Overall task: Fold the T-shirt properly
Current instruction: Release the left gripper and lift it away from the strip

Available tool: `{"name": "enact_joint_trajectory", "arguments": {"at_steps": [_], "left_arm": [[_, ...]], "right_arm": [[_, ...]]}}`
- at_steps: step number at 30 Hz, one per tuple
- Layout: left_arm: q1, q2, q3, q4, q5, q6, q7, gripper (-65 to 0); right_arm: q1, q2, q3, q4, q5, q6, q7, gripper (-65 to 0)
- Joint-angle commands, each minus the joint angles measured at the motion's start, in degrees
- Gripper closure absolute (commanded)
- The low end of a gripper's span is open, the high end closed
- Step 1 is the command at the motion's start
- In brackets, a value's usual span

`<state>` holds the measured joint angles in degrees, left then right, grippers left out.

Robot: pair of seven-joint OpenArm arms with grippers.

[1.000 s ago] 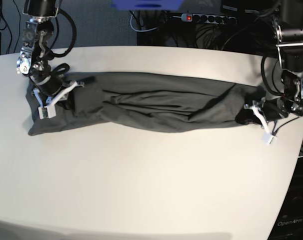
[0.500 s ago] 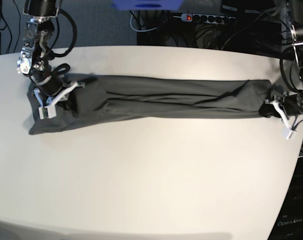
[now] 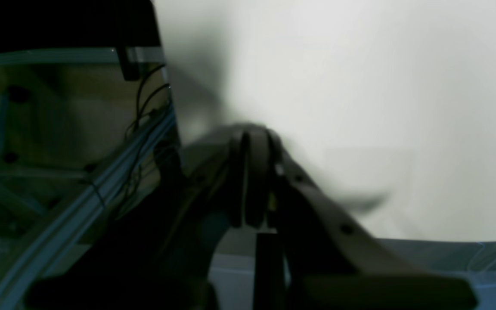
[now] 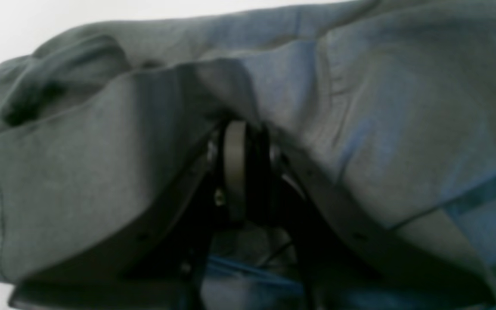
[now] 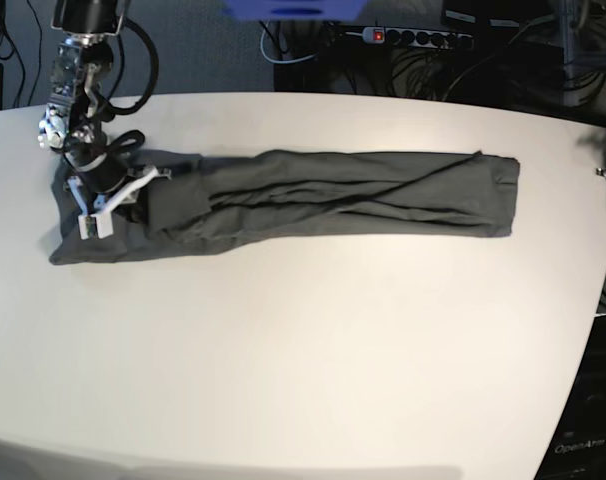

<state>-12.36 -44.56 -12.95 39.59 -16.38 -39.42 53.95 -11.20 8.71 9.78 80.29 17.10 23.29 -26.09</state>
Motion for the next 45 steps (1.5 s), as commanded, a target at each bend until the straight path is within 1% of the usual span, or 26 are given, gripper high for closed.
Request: {"name": "enact_joint_trajectory", "arguments": {"at_steps": [1, 3, 7, 12, 15, 19, 23, 25, 29, 34, 38, 41, 45], "left_arm": [[0.62, 0.2, -0.72, -0.43, 0.69, -0.58, 2.27, -2.2], [0.71, 0.2, -1.6, -0.43, 0.69, -0.58, 2.35, -2.2], [0.71, 0.2, -1.69, -0.17, 0.51, -0.58, 2.44, -2.2], [0.36, 0.82, -1.78, 0.1, -0.01, -0.58, 2.44, -2.2], [0.27, 1.96, -1.86, 1.07, -2.39, -0.58, 2.44, -2.2], [0.27, 2.67, -1.86, 6.43, -5.99, -0.58, 2.53, -2.2], [-0.52, 4.42, -1.86, 12.58, -8.1, -0.58, 6.84, -2.2], [-1.4, 5.92, -1.86, 16.36, -8.63, -0.58, 9.39, -2.2], [-3.24, 7.15, -1.86, 23.83, -8.54, -0.58, 17.21, -2.2], [-6.5, 7.76, -2.21, 27.26, -8.37, -0.58, 25.74, -2.2], [-6.58, 8.03, -1.95, 27.18, -8.37, -0.58, 26.05, -2.4], [-6.41, 10.14, -1.86, 26.91, -8.28, -0.58, 26.05, -2.6], [-3.68, 11.28, -1.86, 26.91, -8.54, -0.58, 26.05, -2.6]], "right_arm": [[-2.03, 0.21, -0.07, -2.45, -6.07, -2.06, -11.06, -6.5], [-2.03, 0.13, -0.07, -2.62, -6.07, -2.06, -11.06, -6.5], [-1.85, -0.31, -1.39, -2.8, -6.07, -2.06, -11.06, -6.5], [-1.94, -0.49, -1.39, -2.8, -6.07, -2.06, -11.06, -6.5], [-1.94, -0.49, -1.39, -2.8, -6.07, -2.06, -11.06, -6.5], [-1.94, -0.49, -2.35, -2.8, -6.07, -2.06, -11.06, -6.5], [-1.94, -0.49, -3.06, -2.8, -6.07, -2.06, -11.06, -6.5], [-1.94, -0.58, -3.06, -2.8, -6.07, -2.06, -11.06, -6.5], [-1.94, -0.58, -3.06, -2.8, -6.07, -2.15, -11.06, -6.5], [-1.77, -0.58, -3.06, -2.8, -6.07, -2.15, -11.06, -6.5], [-1.77, -0.58, -3.06, -2.8, -6.07, -2.15, -11.06, -6.5], [-1.77, -0.49, -3.14, -2.8, -6.07, -2.15, -11.06, -6.5], [-1.77, -0.31, -3.14, -2.8, -6.07, -2.15, -11.14, -6.5]]}}
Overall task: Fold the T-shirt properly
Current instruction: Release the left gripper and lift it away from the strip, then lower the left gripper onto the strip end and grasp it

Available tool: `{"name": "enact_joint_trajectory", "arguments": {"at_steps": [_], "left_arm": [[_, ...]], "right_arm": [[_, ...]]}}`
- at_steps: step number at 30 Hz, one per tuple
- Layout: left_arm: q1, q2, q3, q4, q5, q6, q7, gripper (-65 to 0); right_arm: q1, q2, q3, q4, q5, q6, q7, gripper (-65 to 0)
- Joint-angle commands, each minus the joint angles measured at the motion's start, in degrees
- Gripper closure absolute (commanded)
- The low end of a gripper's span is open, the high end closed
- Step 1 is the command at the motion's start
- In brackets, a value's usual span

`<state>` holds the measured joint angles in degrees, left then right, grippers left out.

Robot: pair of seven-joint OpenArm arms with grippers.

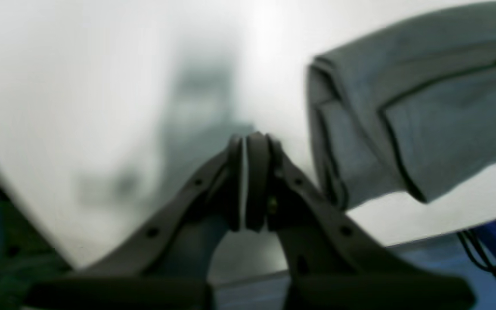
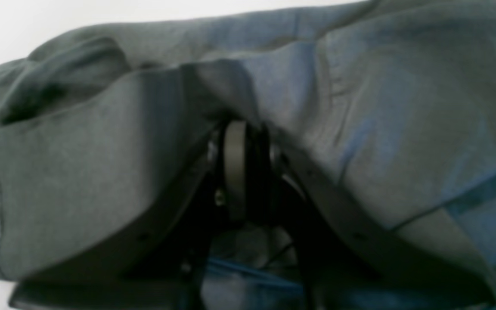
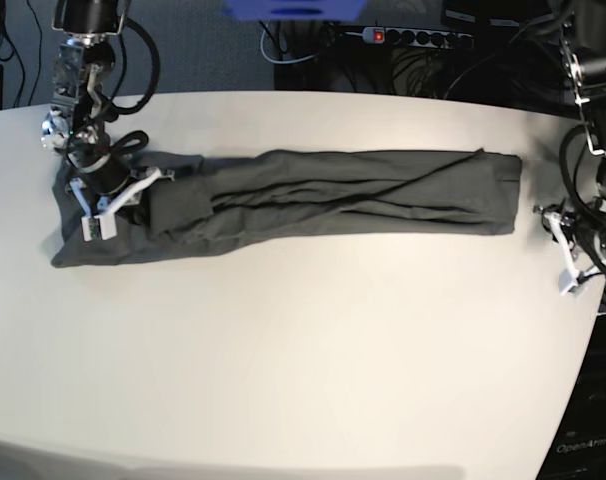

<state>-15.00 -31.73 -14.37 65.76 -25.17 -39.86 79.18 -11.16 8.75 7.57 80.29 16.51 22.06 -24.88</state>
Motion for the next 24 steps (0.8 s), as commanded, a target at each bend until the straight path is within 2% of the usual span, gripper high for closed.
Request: {"name": "enact_joint_trajectory", "arguments": {"at_steps": [1, 5, 6, 11, 14, 19, 24], "left_arm": [[-0.51, -0.58, -0.53, 0.84, 0.42, -0.14, -0.1, -2.6], [1.07, 0.65, -0.44, 0.75, 0.51, -0.14, -2.03, -3.3], [1.16, 0.74, -0.53, 0.66, 0.33, -0.14, -2.12, -5.4], [1.77, 0.65, -0.79, 0.66, -0.02, -0.14, -2.21, -25.5], [1.77, 0.3, -1.41, 0.66, -0.02, -0.14, -1.95, -33.4], [1.77, 0.38, -5.63, 0.66, -0.02, -0.14, -1.86, -35.4], [1.77, 0.74, -5.98, 0.66, -0.19, -0.14, -1.77, -35.4]], "right_arm": [[-1.81, -0.36, -0.94, -2.8, -5.48, -0.83, -12.35, -6.5], [-1.81, -0.36, -0.94, -2.8, -5.48, -0.75, -12.35, -6.5], [-1.81, -0.27, -0.94, -2.8, -5.48, -0.75, -12.35, -6.5], [-1.9, -0.27, -0.94, -2.8, -5.48, -0.75, -12.35, -6.5], [-1.9, -0.27, -0.94, -2.8, -5.48, -0.75, -12.35, -6.5], [-1.9, -0.27, -0.94, -2.8, -5.48, -0.75, -12.35, -6.5], [-1.81, -0.27, -1.02, -2.8, -5.48, -0.75, -12.35, -6.5]]}}
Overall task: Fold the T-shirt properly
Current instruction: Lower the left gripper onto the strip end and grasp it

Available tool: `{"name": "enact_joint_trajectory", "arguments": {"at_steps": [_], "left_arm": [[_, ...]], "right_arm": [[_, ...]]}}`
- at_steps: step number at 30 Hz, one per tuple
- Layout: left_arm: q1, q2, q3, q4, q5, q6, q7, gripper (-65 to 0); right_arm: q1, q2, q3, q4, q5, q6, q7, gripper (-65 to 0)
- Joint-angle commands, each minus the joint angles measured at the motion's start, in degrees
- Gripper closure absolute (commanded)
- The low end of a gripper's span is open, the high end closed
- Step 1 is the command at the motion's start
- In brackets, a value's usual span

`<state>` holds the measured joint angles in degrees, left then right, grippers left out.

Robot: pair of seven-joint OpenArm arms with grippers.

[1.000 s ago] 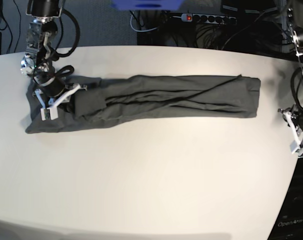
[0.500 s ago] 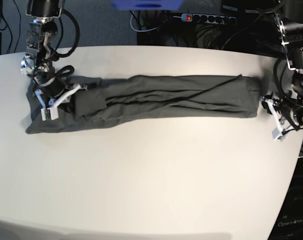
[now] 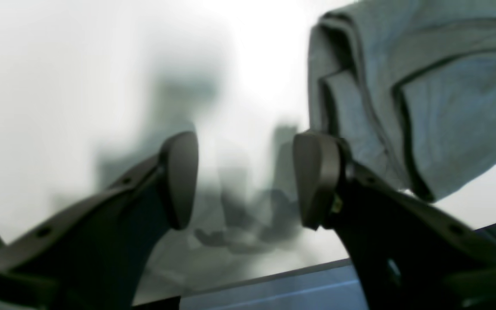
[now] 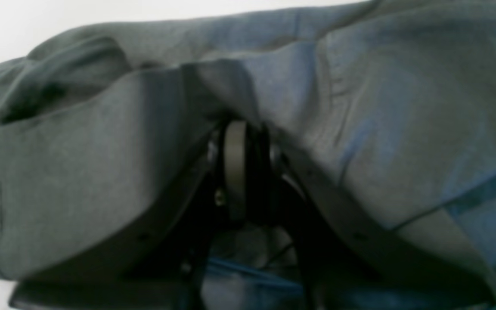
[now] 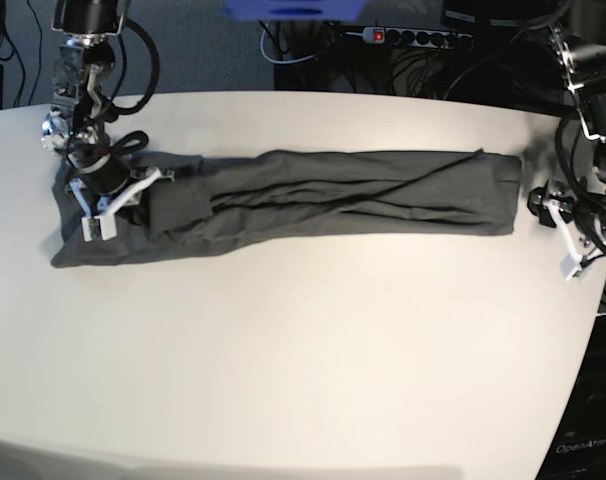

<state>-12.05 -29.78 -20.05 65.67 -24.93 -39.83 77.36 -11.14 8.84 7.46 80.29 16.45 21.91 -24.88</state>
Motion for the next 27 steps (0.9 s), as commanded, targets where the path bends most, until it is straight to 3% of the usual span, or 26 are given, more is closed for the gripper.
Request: {"name": "enact_joint_trajectory", "arguments": {"at_steps": [1, 5, 17, 27], "left_arm": [[-1.18, -1.12, -0.39, 0.75, -0.52, -0.17, 0.04, -35.4], [-1.18, -0.68, -0.3, 0.75, -4.22, -0.17, 0.75, -35.4], [-0.65, -0.24, -0.39, -1.8, -5.36, -0.17, 2.07, -35.4], [-0.56, 0.81, -0.3, -4.53, -11.78, -0.17, 2.42, -35.4]], "right_arm": [[-1.83, -0.36, -0.91, -2.8, -5.41, -0.59, -12.35, -6.5], [-1.83, -0.36, -0.91, -2.8, -5.5, -0.59, -12.35, -6.5], [-2.01, -0.27, -0.91, -2.8, -5.5, -0.59, -12.43, -6.5], [-2.09, -0.27, -2.76, -2.8, -5.59, -0.59, -12.43, -6.5]]}}
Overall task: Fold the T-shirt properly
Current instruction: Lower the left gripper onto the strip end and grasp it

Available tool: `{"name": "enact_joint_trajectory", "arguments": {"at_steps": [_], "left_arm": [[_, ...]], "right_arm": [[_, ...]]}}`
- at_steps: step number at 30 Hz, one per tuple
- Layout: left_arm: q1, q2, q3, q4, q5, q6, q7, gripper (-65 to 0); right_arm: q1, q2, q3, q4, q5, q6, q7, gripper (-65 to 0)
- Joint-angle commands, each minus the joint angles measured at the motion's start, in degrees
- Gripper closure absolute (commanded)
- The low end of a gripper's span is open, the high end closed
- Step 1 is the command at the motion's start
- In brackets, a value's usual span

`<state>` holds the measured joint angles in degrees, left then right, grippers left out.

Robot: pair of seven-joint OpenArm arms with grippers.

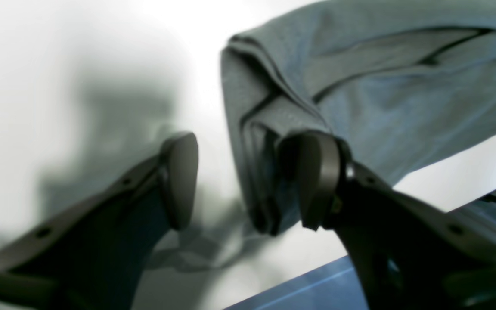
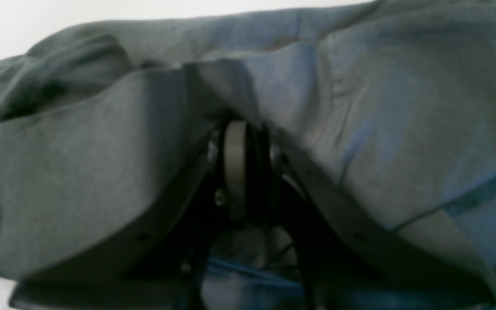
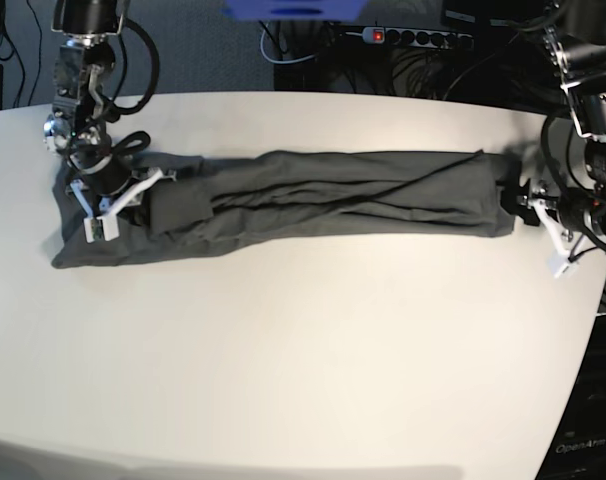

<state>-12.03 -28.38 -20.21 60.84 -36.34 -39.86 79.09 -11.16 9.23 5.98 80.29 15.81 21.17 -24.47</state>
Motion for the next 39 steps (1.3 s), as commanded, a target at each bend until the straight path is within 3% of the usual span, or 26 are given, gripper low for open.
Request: {"name": "enact_joint_trajectory", "arguments": {"at_steps": [1, 6, 17, 29, 33, 37, 39], "left_arm": [[-0.58, -0.67, -0.14, 0.3, -1.07, -0.14, 0.69, -35.4], [-0.58, -0.59, -0.14, -0.14, -2.04, -0.14, 0.69, -35.4], [-0.14, 2.93, -0.14, -2.16, -1.86, -0.14, 0.25, -35.4], [0.91, 3.28, -0.14, -5.15, -2.3, -0.14, -0.63, -34.9], [1.18, 3.28, -0.14, -5.15, -2.3, -0.14, -0.63, -25.3], [1.26, 3.9, -0.14, -5.15, -2.3, -0.14, -0.63, -6.6], [1.26, 3.99, -0.14, -5.15, -2.21, -0.14, -0.54, -4.1]], "right_arm": [[-2.07, -0.66, -1.27, -2.8, -5.48, 0.15, -12.85, -6.5], [-2.07, -1.01, -1.19, -2.8, -8.82, 0.15, -12.76, -6.5], [-1.9, -1.01, -1.19, -2.8, -8.74, 0.15, -12.76, -6.5], [-1.9, -1.01, -1.19, -2.8, -8.74, 0.15, -12.76, -6.5], [-1.81, -1.01, -1.1, -2.8, -8.74, 0.15, -12.76, -6.5], [-1.81, -1.1, -1.1, -2.8, -8.65, 0.15, -12.76, -6.5], [-1.81, -1.1, -1.1, -2.8, -8.65, 0.15, -12.76, -6.5]]}}
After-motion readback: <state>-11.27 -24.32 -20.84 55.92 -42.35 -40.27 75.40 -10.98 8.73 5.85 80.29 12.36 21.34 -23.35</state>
